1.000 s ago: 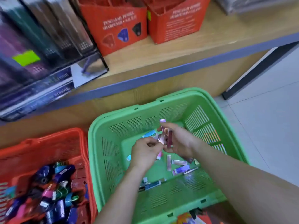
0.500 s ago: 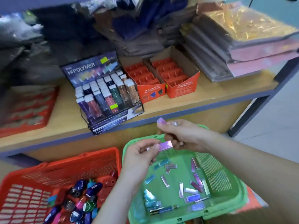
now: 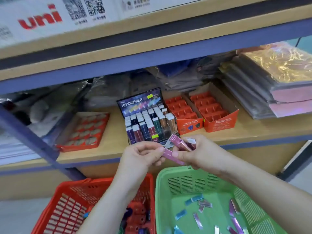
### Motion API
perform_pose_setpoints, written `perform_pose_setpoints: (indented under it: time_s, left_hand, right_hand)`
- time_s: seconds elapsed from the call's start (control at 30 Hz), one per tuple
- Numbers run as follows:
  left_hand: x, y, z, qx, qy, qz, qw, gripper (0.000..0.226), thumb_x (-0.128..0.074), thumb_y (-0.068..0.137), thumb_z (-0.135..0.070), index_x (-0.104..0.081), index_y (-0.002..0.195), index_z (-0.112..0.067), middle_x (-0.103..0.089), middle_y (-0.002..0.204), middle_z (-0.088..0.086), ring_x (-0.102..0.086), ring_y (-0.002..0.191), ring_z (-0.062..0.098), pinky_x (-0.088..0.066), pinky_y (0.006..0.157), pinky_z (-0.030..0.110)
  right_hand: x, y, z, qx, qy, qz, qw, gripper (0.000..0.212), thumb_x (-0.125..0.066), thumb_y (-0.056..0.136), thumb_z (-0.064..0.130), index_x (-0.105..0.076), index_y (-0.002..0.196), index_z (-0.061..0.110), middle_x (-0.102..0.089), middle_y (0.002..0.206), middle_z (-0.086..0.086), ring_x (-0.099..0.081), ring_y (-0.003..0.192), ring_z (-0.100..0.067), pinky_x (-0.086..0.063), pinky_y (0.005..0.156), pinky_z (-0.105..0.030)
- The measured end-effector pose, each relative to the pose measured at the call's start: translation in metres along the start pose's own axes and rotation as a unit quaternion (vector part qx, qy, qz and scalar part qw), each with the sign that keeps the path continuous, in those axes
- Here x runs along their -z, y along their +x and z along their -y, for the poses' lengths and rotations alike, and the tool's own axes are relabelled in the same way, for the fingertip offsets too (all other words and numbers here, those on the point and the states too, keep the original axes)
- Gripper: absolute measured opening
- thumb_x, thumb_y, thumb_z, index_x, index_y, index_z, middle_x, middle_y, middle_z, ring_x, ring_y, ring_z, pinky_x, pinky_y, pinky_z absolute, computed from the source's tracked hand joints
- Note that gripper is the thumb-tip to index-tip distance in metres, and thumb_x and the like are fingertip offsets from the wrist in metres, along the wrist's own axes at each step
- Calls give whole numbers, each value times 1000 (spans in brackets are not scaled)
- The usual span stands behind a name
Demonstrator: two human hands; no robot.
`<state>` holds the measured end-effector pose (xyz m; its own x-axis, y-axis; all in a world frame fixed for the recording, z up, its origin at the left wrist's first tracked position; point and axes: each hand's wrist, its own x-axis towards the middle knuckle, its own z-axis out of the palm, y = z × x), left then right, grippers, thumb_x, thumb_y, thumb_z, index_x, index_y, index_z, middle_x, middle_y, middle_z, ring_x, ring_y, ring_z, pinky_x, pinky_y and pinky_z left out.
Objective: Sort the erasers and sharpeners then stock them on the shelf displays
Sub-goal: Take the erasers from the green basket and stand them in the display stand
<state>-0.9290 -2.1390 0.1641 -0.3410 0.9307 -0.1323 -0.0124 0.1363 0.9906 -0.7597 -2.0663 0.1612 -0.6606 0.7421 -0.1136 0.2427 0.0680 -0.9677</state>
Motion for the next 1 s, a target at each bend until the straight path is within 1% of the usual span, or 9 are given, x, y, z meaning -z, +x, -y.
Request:
perform_pose_setpoints:
  time_s: [0.13, 0.23, 0.33, 0.43, 0.5, 0.63, 0.77, 0.9, 1.0]
  left_hand:
    - [19, 7, -15, -36, 53, -13, 998, 4, -69, 82, -3, -72, 86, -3, -71, 73, 13, -63, 64, 13, -51, 60, 18]
    - [42, 27, -27, -104, 125, -117, 980, 7, -70, 84, -6, -74, 83, -12, -73, 73, 4, -67, 66, 14, -55, 66, 21]
    - [58, 49, -36, -145, 229, -183, 945, 5, -74, 82, -14, -75, 81, -18, -73, 70, -3, -70, 67, 10, -56, 69, 23]
    - [60, 64, -33, -158, 325, -179, 915, 3, -73, 83, -19, -76, 82, -21, -72, 73, -12, -68, 70, 4, -54, 73, 22]
    - [58, 69, -31, -173, 380, -175, 892, 5, -72, 85, -21, -75, 87, -21, -71, 78, -13, -67, 76, 3, -52, 77, 22]
    - [59, 76, -34, -218, 452, -158, 851, 10, -70, 87, -19, -75, 94, -15, -67, 83, -10, -63, 80, 7, -42, 74, 9]
    - [58, 79, -21, -255, 506, -122, 815, 8, -70, 86, -19, -74, 92, -15, -71, 86, -4, -63, 81, 13, -50, 77, 27]
    - [56, 83, -5, -322, 555, -113, 758, 6, -75, 81, -13, -74, 86, -10, -66, 84, 0, -63, 76, 20, -48, 70, 26]
    - [57, 85, 4, -335, 576, -113, 737, 10, -79, 76, -9, -74, 85, -7, -66, 83, 3, -63, 76, 24, -49, 67, 28]
  right_hand:
    - [-11, 12, 0, -38, 136, -19, 990, 13, -60, 92, 13, -64, 80, 13, -43, 62, -1, -29, 50, -9, -24, 44, -20]
    - [-8, 15, 3, -83, 202, -40, 975, 15, -63, 83, 7, -69, 97, 9, -68, 86, -16, -42, 50, -10, -30, 40, -17]
    - [-4, 13, 2, -95, 190, -41, 976, 39, -70, 71, 20, -65, 108, 11, -73, 106, -14, -47, 47, -12, -30, 40, -18]
    - [-2, 14, 0, -97, 168, -43, 980, 19, -57, 94, 20, -59, 112, 13, -75, 100, -4, -44, 43, -12, -27, 40, -18]
    - [-2, 14, -1, -101, 165, -41, 980, 12, -48, 101, 20, -53, 110, 13, -76, 99, -3, -42, 42, -12, -26, 40, -18]
    - [-1, 13, -4, -100, 156, -42, 982, 13, -51, 100, 21, -54, 107, 10, -76, 96, -4, -41, 43, -10, -26, 40, -18]
    - [0, 13, -5, -87, 163, -49, 982, 13, -59, 96, 23, -63, 95, 11, -72, 80, -5, -39, 46, -10, -27, 42, -19]
    - [0, 16, -4, -105, 225, -35, 968, 17, -53, 99, 16, -65, 107, 7, -69, 78, -6, -36, 46, -9, -22, 41, -19]
    - [0, 17, -1, -93, 234, -18, 968, 15, -51, 98, 6, -59, 110, 4, -71, 82, -7, -36, 45, -8, -21, 40, -17]
